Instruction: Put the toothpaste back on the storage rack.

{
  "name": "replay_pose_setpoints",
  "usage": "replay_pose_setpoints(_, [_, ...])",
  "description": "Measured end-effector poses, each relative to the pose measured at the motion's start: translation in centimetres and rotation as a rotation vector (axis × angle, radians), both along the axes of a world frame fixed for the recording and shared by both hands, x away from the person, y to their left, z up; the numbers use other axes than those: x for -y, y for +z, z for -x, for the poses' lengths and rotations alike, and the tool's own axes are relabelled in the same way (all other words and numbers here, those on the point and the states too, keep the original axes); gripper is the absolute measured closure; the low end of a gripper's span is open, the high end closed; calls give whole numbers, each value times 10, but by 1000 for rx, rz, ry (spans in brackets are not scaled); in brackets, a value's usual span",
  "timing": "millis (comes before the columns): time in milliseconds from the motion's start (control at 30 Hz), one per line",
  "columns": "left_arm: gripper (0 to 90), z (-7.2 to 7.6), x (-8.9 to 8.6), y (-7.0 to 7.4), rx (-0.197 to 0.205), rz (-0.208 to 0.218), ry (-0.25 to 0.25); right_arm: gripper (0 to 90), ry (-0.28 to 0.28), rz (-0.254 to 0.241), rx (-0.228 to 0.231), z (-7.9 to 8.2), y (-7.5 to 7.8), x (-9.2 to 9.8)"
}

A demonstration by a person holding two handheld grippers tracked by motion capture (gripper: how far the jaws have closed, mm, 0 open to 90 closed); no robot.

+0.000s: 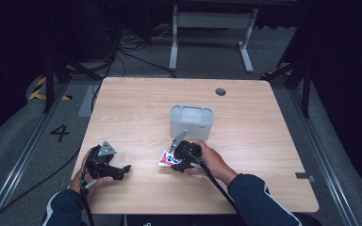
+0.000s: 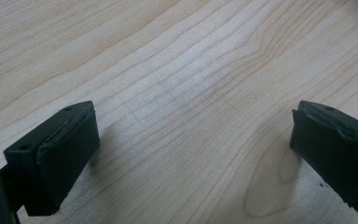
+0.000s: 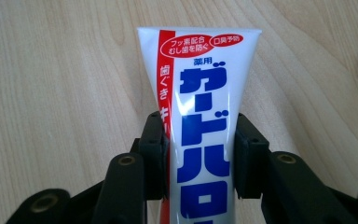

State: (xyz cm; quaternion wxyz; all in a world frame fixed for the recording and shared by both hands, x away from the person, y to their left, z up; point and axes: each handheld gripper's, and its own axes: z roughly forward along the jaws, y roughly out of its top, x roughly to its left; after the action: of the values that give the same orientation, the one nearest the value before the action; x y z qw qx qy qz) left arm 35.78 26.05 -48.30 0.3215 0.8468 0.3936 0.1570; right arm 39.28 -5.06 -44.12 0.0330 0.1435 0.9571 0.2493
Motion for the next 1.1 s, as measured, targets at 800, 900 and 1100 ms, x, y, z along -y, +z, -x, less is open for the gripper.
replay_pose_setpoints(800, [17, 1, 1, 0, 0, 3, 11, 650, -45, -212, 20, 7, 22, 43])
replay_pose_setpoints(900, [17, 1, 1, 0, -1, 5, 14, 650, -52, -233, 31, 7, 26, 48])
replay_pose_setpoints(1100, [17, 1, 1, 0, -1, 5, 14, 650, -59, -275, 65, 8, 35, 56])
